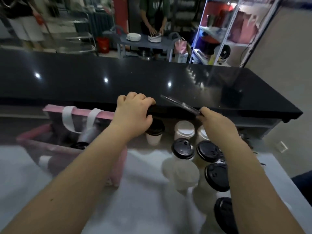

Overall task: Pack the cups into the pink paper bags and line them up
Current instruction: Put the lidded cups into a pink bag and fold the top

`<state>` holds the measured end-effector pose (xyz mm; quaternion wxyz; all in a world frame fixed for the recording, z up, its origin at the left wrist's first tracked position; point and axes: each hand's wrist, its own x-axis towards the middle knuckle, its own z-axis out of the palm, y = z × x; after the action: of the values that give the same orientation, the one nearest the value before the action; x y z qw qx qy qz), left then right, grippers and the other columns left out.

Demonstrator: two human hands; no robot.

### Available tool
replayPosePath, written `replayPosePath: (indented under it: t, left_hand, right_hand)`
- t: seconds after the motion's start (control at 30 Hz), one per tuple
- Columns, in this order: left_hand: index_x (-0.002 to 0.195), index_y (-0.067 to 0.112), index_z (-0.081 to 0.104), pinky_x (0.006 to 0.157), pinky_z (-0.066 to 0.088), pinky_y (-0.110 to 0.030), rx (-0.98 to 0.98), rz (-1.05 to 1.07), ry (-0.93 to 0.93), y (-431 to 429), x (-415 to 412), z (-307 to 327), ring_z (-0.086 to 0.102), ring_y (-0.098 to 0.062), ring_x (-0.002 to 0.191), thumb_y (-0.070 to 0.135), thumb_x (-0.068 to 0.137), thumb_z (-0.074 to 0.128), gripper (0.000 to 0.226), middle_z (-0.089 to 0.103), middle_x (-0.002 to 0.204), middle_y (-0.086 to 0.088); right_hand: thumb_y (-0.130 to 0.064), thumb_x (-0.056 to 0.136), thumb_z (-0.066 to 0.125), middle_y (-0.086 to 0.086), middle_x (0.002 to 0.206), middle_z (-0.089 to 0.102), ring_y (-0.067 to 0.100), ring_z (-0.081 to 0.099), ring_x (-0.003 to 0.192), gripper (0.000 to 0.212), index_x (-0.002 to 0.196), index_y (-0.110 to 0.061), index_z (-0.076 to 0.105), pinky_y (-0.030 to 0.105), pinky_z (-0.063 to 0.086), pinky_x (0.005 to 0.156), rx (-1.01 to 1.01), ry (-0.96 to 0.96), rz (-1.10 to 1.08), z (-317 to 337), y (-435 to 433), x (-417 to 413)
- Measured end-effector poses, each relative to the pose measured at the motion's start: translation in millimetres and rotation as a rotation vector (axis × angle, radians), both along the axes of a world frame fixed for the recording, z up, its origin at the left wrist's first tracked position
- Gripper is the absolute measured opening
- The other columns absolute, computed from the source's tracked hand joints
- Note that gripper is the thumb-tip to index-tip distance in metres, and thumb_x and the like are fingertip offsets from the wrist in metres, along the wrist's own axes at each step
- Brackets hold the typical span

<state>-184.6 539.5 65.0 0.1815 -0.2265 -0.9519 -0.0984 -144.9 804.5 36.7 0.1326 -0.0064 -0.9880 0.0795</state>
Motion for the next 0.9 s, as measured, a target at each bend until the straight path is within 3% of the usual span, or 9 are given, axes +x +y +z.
replayPosePath:
  t: [0.13, 0.37, 0.47, 0.53, 0.63, 0.7, 0.8, 0.9]
  left_hand:
    - [0.126, 0.030, 0.058, 0.094, 0.034, -0.044, 0.046, 0.043, 0.003, -95, 3, 12, 0.050, -0.024, 0.116, 0.033, 0.083, 0.062, 0.043, 0.061, 0.120, 0.005]
    - [0.120, 0.030, 0.065, 0.096, 0.038, -0.043, 0.080, 0.115, -0.069, -245, 4, -4, 0.053, -0.021, 0.115, 0.035, 0.082, 0.067, 0.038, 0.067, 0.114, 0.008]
    - [0.113, 0.028, 0.069, 0.097, 0.043, -0.045, 0.147, 0.054, -0.109, -276, -1, -15, 0.057, -0.020, 0.106, 0.034, 0.080, 0.073, 0.034, 0.068, 0.107, 0.008]
    - [0.114, 0.028, 0.068, 0.097, 0.045, -0.046, 0.152, -0.004, -0.166, -284, -5, -21, 0.056, -0.018, 0.108, 0.037, 0.079, 0.076, 0.038, 0.067, 0.110, 0.009]
    - [0.123, 0.033, 0.061, 0.100, 0.043, -0.047, 0.176, -0.096, -0.265, -288, -12, -30, 0.052, -0.016, 0.115, 0.044, 0.074, 0.078, 0.053, 0.063, 0.118, 0.011]
    - [0.132, 0.035, 0.053, 0.105, 0.041, -0.047, 0.193, -0.155, -0.328, -292, -16, -36, 0.046, -0.014, 0.124, 0.048, 0.070, 0.079, 0.068, 0.057, 0.130, 0.012]
    - [0.148, 0.033, 0.034, 0.114, 0.031, -0.049, 0.200, -0.226, -0.422, -299, -20, -42, 0.026, -0.013, 0.142, 0.056, 0.064, 0.078, 0.097, 0.037, 0.151, 0.010]
    - [0.155, 0.032, 0.014, 0.120, 0.018, -0.049, 0.188, -0.217, -0.491, -304, -20, -48, 0.003, -0.014, 0.150, 0.059, 0.062, 0.078, 0.116, 0.011, 0.162, 0.009]
  right_hand:
    - [-0.034, 0.101, 0.044, 0.004, 0.073, 0.051, 0.031, 0.049, 0.067, 0.020, 0.093, -0.017, 0.040, 0.042, 0.042, 0.058, -0.120, 0.032, 0.047, 32, -97, -7]
    - [-0.033, 0.102, 0.042, 0.002, 0.083, 0.065, 0.026, 0.058, 0.071, 0.010, 0.095, -0.028, 0.047, 0.043, 0.051, 0.066, -0.304, 0.011, 0.268, 46, -257, -11]
    - [-0.030, 0.102, 0.043, 0.000, 0.071, 0.062, 0.015, 0.052, 0.057, 0.018, 0.085, -0.032, 0.049, 0.041, 0.047, 0.057, -0.561, 0.004, 0.333, 47, -300, -16]
    - [-0.024, 0.102, 0.045, 0.004, 0.071, 0.062, 0.013, 0.053, 0.056, 0.021, 0.084, -0.031, 0.053, 0.032, 0.048, 0.056, -0.748, -0.001, 0.397, 45, -327, -20]
    - [-0.020, 0.099, 0.047, 0.008, 0.071, 0.062, 0.023, 0.059, 0.064, 0.019, 0.084, -0.027, 0.056, 0.037, 0.053, 0.062, -0.909, -0.042, 0.467, 35, -360, -25]
    - [-0.020, 0.098, 0.049, 0.007, 0.073, 0.064, 0.021, 0.061, 0.069, 0.015, 0.087, -0.023, 0.058, 0.039, 0.054, 0.070, -0.927, -0.095, 0.488, 22, -373, -28]
    - [-0.013, 0.099, 0.051, 0.001, 0.078, 0.066, 0.020, 0.065, 0.082, 0.018, 0.089, -0.022, 0.063, 0.034, 0.053, 0.083, -0.894, -0.188, 0.441, 0, -368, -30]
    - [-0.015, 0.098, 0.054, -0.008, 0.084, 0.070, 0.007, 0.066, 0.086, 0.021, 0.088, -0.029, 0.067, 0.020, 0.049, 0.081, -0.775, -0.323, 0.332, -18, -348, -28]
